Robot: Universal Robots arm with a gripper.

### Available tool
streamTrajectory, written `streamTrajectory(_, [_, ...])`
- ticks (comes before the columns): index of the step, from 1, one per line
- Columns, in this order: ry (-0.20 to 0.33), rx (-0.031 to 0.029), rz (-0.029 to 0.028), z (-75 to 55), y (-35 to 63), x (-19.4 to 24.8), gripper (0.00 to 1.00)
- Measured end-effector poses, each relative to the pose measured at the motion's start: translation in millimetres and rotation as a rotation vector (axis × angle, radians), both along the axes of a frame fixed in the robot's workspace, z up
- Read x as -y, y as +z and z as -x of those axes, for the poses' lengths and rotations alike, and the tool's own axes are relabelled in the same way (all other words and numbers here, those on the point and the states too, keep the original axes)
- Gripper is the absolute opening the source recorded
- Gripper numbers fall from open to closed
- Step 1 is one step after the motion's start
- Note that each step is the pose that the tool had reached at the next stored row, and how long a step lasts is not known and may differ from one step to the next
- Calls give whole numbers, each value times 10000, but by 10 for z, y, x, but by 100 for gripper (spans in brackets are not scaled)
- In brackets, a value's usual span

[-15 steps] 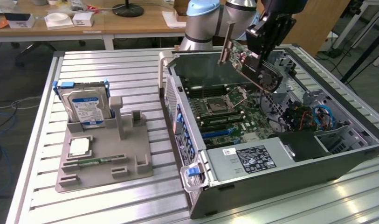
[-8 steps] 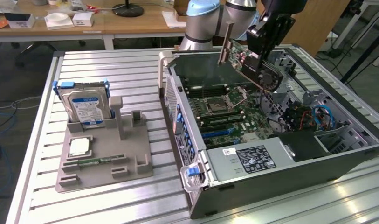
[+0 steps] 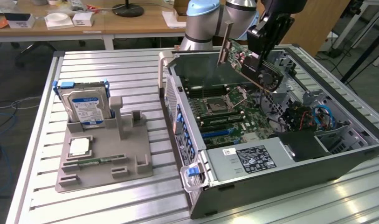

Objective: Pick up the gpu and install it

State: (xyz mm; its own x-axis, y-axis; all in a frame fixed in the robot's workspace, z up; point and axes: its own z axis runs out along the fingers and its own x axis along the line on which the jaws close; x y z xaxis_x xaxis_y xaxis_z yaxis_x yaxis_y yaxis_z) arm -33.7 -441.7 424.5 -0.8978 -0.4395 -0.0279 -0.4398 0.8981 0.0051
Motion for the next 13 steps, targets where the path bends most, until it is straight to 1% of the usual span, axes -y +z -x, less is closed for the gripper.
streamTrajectory(13, [525, 0, 0, 0, 0, -2, 26])
